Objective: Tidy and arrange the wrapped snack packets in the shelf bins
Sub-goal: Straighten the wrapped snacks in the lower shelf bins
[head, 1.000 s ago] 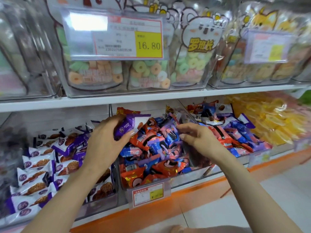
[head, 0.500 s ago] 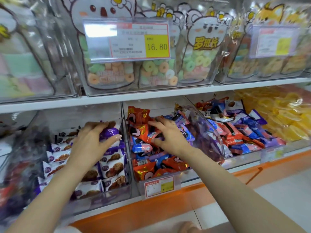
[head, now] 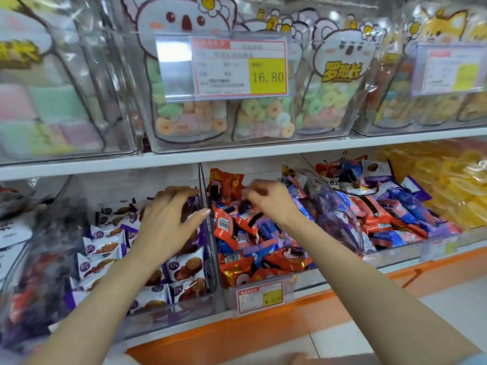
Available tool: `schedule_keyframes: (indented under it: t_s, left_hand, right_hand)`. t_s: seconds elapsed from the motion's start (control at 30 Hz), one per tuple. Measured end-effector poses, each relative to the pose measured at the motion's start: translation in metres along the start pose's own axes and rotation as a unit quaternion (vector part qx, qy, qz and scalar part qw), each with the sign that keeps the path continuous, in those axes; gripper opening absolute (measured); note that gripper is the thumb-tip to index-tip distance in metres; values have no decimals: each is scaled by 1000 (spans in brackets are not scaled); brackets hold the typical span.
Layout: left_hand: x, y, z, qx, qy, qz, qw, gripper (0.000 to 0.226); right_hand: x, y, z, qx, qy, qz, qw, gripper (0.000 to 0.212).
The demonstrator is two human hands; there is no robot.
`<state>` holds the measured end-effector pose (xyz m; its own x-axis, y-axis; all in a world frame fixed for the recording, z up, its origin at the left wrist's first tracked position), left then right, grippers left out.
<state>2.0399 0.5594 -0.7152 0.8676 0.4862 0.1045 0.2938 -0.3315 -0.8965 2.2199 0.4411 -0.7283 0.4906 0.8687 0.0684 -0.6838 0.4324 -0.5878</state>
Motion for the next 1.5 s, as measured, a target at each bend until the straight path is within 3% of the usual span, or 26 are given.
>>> schedule_keyframes:
  t_s: [0.03,0.07,0.13,0.2,0.3,0.5,0.67,0.77,0.83,0.9,0.97,1.2,1.3,1.37,1.43,1.5]
  left_hand:
    - [1,3,-3,-10,4,9,1000,50]
    - [2,5,-5,-20,10,13,1000,50]
    - [3,9,-7,-39,15,15,999,49]
    - [5,10,-8,-47,17,13,999,49]
    - [8,9,-7,-45,11,3,999,48]
    - [11,7,-2,-50,-7,-18,999,41]
    - [9,8,-3,-54,-1,-21,998,40]
    - [10,8,-6,-58,-1,-22,998,39]
    - [11,9,-9,-58,1,-22,998,38]
    - [11,10,-12,-54,7,-19,998,37]
    - [12,10,-15,-54,12,-17,998,36]
    - [14,11,-15,-54,23,-17,998,35]
    - [15,11,-14,-52,32,-19,998,34]
    - [14,10,-12,-49,36,-19,998,34]
    - [14,10,-12,-43,49,-20,998,35]
    - [13,9,-15,-38,69,-28,997,36]
  right_hand:
    - [10,1,-1,-56,5,-30,998,11]
    - [22,2,-1,-96,17,-26,995,26]
    - [46,9,-2,-102,58,25,993,55]
    - [62,19,-1,-106,88,50,989,66]
    - [67,23,4,-172,105,73,977,45]
    - [43,-22,4,-97,96,-12,991,16]
    - [-8,-39,0,-108,45,124,985,11]
    - [-29,-38,-8,-215,47,215,952,18]
    - [-31,-49,-13,-262,46,177,948,27]
    - [-22,-63,-19,-302,23,60,951,32]
    - [-4,-72,-29,-373,37,5,927,38]
    - [51,-66,-46,-471,194,85,856,32]
    - [58,-62,-47,-432,220,120,867,26]
    - [53,-62,-42,-414,210,99,880,26]
    - [41,-64,-31,-401,159,28,902,29]
    - [21,-65,-17,-338,55,-76,936,25]
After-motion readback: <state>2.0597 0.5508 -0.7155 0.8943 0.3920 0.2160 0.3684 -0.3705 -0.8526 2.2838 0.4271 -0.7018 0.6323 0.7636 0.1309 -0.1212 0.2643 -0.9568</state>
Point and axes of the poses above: each hand's wrist, its own x-axis towards the middle knuckle, its own y-axis out of the palm, z = x × y, the point moved 1 cm from there along x, towards the middle knuckle, and after that the axes turned 14 degrees about z, right-handed, at the moved point
